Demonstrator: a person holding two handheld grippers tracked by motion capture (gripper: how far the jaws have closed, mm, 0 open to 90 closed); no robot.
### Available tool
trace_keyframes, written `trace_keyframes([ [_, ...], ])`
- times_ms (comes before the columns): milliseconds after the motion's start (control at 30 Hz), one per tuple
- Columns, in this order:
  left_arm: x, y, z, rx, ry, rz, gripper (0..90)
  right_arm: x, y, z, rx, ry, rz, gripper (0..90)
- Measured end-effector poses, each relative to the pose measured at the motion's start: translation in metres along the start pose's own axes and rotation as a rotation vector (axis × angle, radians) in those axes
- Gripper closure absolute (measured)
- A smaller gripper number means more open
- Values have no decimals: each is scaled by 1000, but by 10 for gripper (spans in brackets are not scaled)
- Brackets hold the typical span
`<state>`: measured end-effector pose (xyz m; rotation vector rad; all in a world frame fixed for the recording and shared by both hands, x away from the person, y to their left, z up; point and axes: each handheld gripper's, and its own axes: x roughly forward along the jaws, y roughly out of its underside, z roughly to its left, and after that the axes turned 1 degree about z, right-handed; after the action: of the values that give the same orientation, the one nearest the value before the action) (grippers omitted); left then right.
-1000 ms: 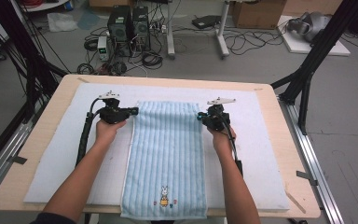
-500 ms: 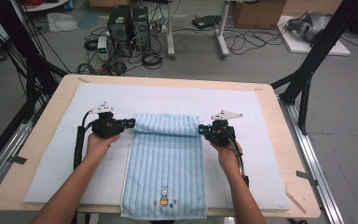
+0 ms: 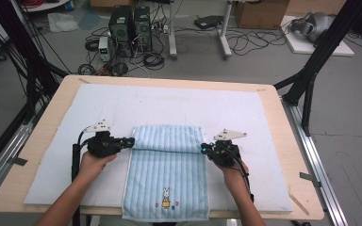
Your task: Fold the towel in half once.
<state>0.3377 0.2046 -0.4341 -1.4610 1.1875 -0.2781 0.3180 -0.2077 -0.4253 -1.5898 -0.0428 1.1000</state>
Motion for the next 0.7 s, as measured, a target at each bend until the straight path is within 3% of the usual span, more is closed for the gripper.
trace_keyframes([
  [67, 0, 4, 0, 4, -14, -7, 851, -1, 1, -1, 7, 0, -2, 827],
  [100, 0, 4, 0, 1, -41, -16, 766, -1, 1, -2, 17, 3, -10, 765],
  [167, -3, 3, 5, -43, -104, -50, 579, -3, 1, -4, 41, 7, -34, 692],
  [267, -9, 1, 13, -80, -152, -108, 522, -7, 0, -8, 70, 31, -66, 538],
  [367, -8, -4, 20, -98, -164, -119, 510, -9, 0, -12, 109, 43, -82, 433],
  [467, 2, -11, 29, -118, -180, -109, 499, -7, 1, -16, 133, 54, -80, 355],
  [700, 38, -27, 43, -147, -244, 18, 444, -6, 1, -17, 138, 54, -79, 310],
])
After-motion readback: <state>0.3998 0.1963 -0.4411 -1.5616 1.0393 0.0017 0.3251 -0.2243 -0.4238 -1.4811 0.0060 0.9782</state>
